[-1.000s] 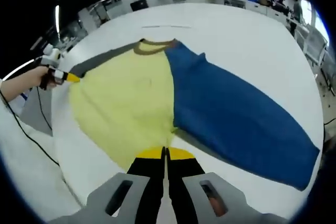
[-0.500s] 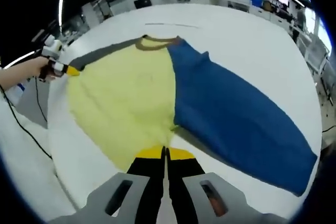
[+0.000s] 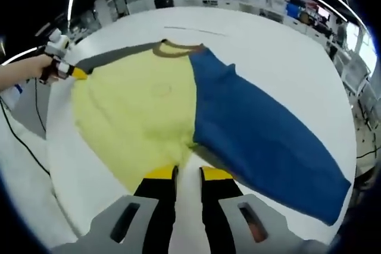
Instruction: Fold the garment on the visible template until the final outline fits inside the template.
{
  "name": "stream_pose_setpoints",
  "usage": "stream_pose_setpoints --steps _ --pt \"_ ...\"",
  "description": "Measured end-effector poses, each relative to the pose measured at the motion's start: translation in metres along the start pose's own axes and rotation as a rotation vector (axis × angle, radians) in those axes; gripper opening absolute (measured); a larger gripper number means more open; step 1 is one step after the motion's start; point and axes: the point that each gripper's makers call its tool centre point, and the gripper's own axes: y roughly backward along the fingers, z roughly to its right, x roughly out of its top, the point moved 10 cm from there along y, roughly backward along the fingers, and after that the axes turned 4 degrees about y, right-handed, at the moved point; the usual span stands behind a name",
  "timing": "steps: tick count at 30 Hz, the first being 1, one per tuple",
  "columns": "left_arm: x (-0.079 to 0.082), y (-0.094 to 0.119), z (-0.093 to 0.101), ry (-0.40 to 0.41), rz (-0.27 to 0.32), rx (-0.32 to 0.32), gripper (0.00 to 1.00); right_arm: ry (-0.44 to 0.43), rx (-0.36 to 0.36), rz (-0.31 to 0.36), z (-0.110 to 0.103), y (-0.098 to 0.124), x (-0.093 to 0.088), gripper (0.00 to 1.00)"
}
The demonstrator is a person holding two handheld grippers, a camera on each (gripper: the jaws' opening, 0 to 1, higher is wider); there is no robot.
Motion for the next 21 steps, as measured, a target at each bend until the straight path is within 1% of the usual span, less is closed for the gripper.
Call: stream_pose_setpoints --steps 2,6,8,14,18,21 --pt "0.001 0.001 0.000 0.003 0.006 0.001 0.05 -0.009 -0.002 0.010 -0.001 0.002 -0.001 0.18" --pt "0.004 0.007 0.002 -0.011 0.025 0.009 0.10 -0.030 0.001 0.022 -0.002 0.006 -0.002 0.22" --pt "0.004 0.009 0.005 -0.018 0.030 0.005 0.11 -0.057 0.014 0.047 -0.004 0.009 -0.001 0.26" --pt "0.001 0.015 0.010 -0.038 0.038 -0.001 0.20 -0.062 0.024 0.070 -0.012 0.018 0.001 0.34" --pt "-0.003 0.022 0.013 -0.060 0.041 0.005 0.28 -0.063 0.043 0.108 -0.021 0.026 0.003 0.43" --pt "-0.005 0.027 0.013 -0.057 0.051 -0.001 0.31 -0.056 0.059 0.130 -0.027 0.031 0.004 0.52"
